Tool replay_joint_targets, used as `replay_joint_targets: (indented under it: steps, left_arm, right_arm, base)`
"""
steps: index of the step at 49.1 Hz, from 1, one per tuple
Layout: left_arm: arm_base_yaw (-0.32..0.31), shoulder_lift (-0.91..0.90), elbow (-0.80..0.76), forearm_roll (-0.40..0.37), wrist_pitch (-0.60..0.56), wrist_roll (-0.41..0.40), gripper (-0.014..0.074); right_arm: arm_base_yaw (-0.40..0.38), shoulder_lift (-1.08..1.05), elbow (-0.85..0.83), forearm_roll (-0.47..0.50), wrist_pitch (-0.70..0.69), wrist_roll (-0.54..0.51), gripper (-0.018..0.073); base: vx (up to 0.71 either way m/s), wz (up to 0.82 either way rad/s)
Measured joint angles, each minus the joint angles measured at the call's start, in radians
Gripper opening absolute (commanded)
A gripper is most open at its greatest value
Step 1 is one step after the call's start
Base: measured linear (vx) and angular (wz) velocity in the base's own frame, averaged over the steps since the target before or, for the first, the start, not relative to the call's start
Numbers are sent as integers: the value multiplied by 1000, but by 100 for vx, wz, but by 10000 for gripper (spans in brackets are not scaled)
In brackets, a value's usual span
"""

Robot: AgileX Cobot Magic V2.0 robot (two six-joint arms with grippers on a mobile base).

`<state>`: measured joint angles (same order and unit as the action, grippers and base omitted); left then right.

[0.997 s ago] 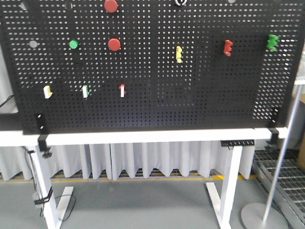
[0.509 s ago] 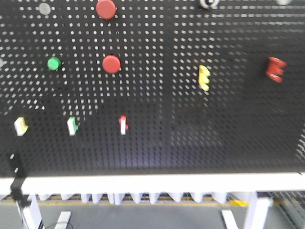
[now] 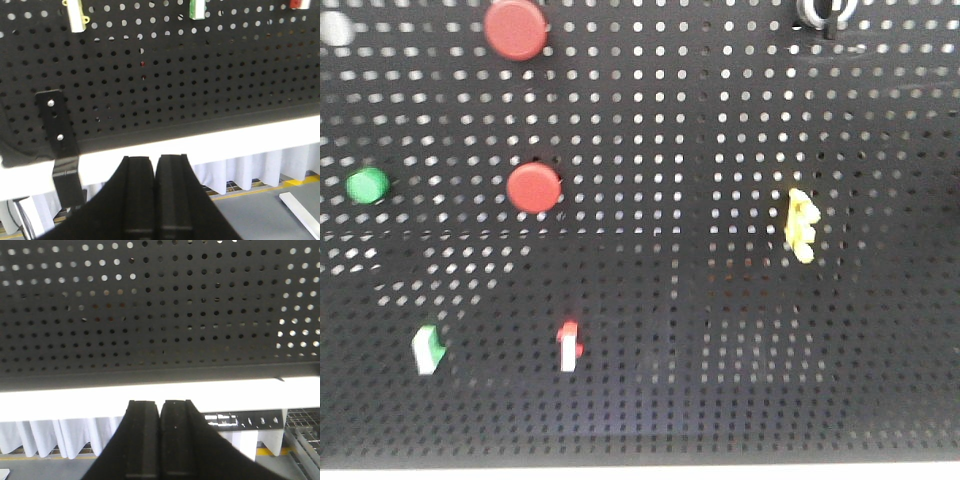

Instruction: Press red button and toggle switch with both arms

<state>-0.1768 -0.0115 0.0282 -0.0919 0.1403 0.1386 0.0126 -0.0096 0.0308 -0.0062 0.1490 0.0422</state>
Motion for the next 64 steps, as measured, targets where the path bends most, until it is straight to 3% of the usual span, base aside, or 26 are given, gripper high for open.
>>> replay_joint_targets:
  steps: [38, 45, 49, 54, 58, 64]
  left_arm:
    - [0, 0, 0, 3, -24, 11, 2]
    - [0, 0, 0, 3, -71, 11, 2]
    - [0, 0, 0, -8, -130, -13, 2]
    - [0, 0, -2, -47, -219, -113, 2]
    - [-1, 0, -58, -42, -146, -166, 2]
    - [-4, 27, -244, 34, -23, -139, 2]
  right_arm:
    - [0, 0, 0, 0, 0, 0, -3]
    - [0, 0, 1, 0, -94, 0, -3]
    - [0, 0, 0, 6, -172, 5, -3]
    - [0, 0, -47, 6, -184, 8, -3]
    - [0, 0, -137, 6, -169, 12, -3]
    - [0, 49, -349, 6, -140, 3, -3]
  base:
    - [3, -1]
    - [0, 0]
    - [0, 0]
    - [0, 0]
    - [0, 0]
    - [0, 0]
